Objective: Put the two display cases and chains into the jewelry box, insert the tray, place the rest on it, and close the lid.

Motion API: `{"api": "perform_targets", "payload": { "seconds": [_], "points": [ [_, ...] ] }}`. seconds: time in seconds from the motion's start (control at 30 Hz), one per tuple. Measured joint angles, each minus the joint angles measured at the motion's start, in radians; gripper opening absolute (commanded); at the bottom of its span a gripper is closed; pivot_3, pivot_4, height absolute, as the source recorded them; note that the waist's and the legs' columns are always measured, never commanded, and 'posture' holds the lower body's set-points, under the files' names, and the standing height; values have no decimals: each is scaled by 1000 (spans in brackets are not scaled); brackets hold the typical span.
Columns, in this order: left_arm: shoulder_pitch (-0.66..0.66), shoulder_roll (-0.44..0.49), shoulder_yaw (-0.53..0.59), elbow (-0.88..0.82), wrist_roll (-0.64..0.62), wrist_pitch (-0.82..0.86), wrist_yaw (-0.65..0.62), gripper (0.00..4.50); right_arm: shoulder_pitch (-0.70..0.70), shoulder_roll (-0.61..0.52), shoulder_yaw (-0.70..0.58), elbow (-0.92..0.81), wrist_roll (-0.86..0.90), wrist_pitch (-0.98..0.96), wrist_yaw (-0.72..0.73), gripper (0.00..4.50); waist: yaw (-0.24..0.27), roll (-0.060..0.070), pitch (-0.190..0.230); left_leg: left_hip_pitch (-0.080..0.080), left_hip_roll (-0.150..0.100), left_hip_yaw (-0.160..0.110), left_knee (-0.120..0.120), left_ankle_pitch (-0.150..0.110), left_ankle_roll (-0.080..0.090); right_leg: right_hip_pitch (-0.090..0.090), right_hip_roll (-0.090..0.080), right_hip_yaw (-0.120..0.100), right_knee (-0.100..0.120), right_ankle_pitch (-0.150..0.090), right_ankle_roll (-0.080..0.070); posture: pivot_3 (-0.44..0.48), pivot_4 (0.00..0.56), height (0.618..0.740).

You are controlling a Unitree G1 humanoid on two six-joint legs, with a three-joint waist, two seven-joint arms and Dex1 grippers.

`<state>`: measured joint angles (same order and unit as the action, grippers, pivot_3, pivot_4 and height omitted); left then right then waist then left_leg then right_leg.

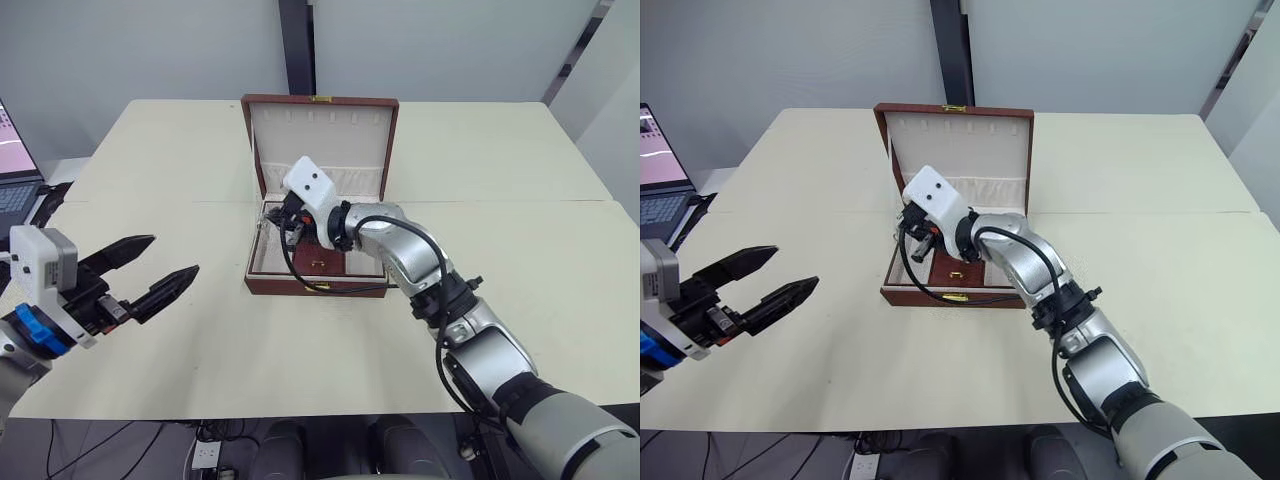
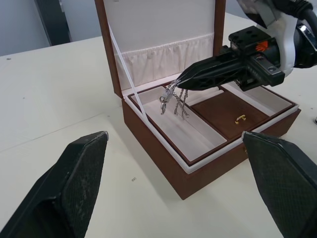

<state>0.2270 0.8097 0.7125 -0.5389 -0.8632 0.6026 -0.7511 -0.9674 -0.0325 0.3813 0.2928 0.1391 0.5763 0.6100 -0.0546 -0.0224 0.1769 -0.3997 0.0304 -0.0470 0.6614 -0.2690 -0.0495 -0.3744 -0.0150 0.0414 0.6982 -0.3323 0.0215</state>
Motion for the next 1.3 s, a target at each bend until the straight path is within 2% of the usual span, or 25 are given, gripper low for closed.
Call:
{"api": "perform_targets", "payload": {
  "seconds": [0.17,0.33,0.47,0.73,0.83,0.97,1.1,1.2,1.3],
  "points": [
    [2,-1,0,-2,0,0,-3,4500,6,7,1,20,-18,1,0,1217,0,0,0,0,0,0,0,0,0,0,0,0,0,0,0,0,150,740],
    [8,-1,0,-2,-9,0,-23,4500,7,3,-23,16,-21,9,-1,2658,0,0,0,0,0,0,0,0,0,0,0,0,0,0,0,0,150,740],
    [19,-2,1,-2,-14,0,-30,4500,48,-48,-59,-117,2,42,15,3881,3,0,0,0,0,0,0,0,0,0,-1,0,-1,0,0,0,150,740],
    [26,-1,-21,46,17,-17,-70,4500,290,-340,-197,-495,83,124,97,3881,15,0,0,0,-1,0,-1,0,0,1,-2,0,-2,0,0,0,150,740],
    [41,0,-45,89,55,-25,-94,4500,433,-470,-268,-564,89,117,127,3881,21,0,1,0,-1,1,-1,0,0,1,-2,0,-2,0,0,0,150,740],
    [51,-4,-69,141,116,-77,-127,4500,612,-565,-358,-639,94,33,153,3881,19,0,1,0,-1,1,-1,0,0,1,-1,1,-2,0,0,0,150,740],
    [75,-27,-87,215,192,-158,-159,4500,792,-626,-466,-646,96,-100,178,3881,22,1,1,1,-1,2,-1,0,0,2,-1,1,-3,0,0,0,150,740],
    [98,-67,-87,342,266,-240,-155,4500,964,-687,-599,-557,94,-206,213,3881,27,0,1,1,-2,3,-1,0,0,4,-2,1,-5,0,0,0,150,740],
    [110,-95,-93,409,309,-292,-158,4500,1036,-694,-695,-481,96,-270,215,3881,26,-1,1,2,-1,4,0,0,0,5,-2,2,-4,0,0,0,150,740]
  ]
}}
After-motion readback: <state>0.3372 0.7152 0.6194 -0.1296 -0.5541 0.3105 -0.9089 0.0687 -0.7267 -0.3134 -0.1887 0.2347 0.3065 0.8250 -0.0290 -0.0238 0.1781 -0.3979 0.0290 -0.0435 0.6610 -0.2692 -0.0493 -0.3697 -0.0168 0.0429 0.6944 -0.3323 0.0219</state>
